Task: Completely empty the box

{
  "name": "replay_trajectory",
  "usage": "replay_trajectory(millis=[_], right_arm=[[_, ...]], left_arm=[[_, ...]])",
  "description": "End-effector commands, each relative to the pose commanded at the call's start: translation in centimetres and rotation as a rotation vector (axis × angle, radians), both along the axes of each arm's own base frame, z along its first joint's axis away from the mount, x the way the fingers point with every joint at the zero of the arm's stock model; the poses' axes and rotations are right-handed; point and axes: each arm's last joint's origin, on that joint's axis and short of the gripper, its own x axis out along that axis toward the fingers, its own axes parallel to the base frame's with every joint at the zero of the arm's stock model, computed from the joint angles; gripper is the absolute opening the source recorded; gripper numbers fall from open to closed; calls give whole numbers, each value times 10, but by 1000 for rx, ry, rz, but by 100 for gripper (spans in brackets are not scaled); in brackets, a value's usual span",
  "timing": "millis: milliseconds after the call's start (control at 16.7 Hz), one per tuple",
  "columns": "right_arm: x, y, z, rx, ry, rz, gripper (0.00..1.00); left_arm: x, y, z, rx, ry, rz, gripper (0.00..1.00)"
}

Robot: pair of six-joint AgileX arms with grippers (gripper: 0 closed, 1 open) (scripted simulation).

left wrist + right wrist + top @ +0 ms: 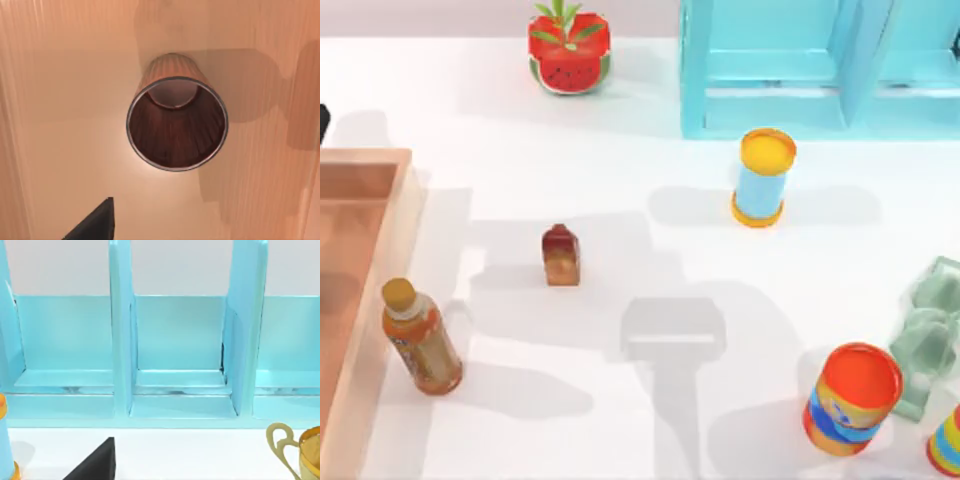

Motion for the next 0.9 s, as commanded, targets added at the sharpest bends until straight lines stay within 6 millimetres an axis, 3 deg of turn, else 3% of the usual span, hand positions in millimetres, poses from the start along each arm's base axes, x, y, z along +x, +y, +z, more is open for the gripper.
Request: replay_trajectory(millis=[240, 660, 900], right_arm=[[0, 0, 0, 0, 0, 0, 100], [0, 0, 0, 0, 0, 0, 100], [0, 0, 0, 0, 0, 0, 100]], left_arm=[[3, 1, -11, 1, -1, 0, 100], [3, 9, -82, 2, 1, 2, 100], [0, 0, -100, 0, 0, 0, 100]])
